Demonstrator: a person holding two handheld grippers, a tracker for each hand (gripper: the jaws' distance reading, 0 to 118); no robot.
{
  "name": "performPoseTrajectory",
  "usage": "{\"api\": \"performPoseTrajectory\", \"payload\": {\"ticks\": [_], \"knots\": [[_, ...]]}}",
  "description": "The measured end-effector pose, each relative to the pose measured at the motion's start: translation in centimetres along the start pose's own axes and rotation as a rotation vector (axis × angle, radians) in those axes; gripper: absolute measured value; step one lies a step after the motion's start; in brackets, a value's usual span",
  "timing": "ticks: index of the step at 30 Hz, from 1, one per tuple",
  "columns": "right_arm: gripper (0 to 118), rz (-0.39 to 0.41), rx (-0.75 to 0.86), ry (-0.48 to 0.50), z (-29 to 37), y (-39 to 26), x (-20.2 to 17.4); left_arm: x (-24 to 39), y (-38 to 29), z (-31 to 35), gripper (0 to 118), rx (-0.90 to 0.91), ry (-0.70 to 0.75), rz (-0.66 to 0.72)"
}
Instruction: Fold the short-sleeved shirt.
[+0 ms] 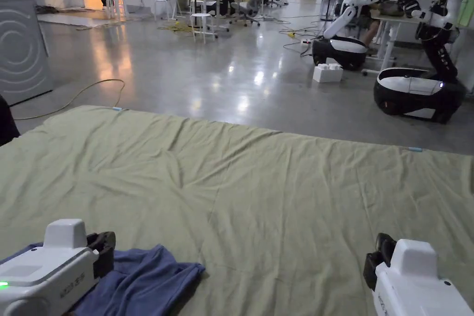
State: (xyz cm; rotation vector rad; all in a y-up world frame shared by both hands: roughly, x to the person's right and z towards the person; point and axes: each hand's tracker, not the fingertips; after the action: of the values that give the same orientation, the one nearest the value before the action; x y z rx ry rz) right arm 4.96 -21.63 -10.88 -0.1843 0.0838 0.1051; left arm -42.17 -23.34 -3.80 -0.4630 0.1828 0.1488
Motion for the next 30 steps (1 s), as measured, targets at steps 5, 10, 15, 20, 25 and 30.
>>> {"api": "performPoseTrajectory", "payload": {"ticks": [5, 10, 15, 20, 25, 30], "knots": [[1, 0.018, -0.034, 0.026, -0.7, -1.1, -1.2, -4.1, -0.4, 0.8, 10, -0.250, 0.063, -0.035], [1, 0.035, -0.064, 0.052, -1.2, -1.9, -2.3, -7.4, -2.7, -1.9, 94, -0.417, 0.069, -0.051], [1, 0.046, -0.085, 0.056, -1.5, -2.5, -2.6, -7.7, -4.8, -4.3, 105, -0.536, 0.086, -0.018], [1, 0.051, -0.110, 0.054, -1.8, -3.3, -2.8, -5.6, -8.1, -6.2, 95, -0.692, 0.050, -0.085], [1, 0.057, -0.129, 0.058, -2.0, -4.1, -3.3, -4.6, -8.7, -5.9, 78, -0.634, 0.112, -0.142], [1, 0.055, -0.145, 0.070, -2.3, -4.5, -3.7, -4.8, -9.5, -4.9, 10, -0.568, 0.121, -0.243]]}}
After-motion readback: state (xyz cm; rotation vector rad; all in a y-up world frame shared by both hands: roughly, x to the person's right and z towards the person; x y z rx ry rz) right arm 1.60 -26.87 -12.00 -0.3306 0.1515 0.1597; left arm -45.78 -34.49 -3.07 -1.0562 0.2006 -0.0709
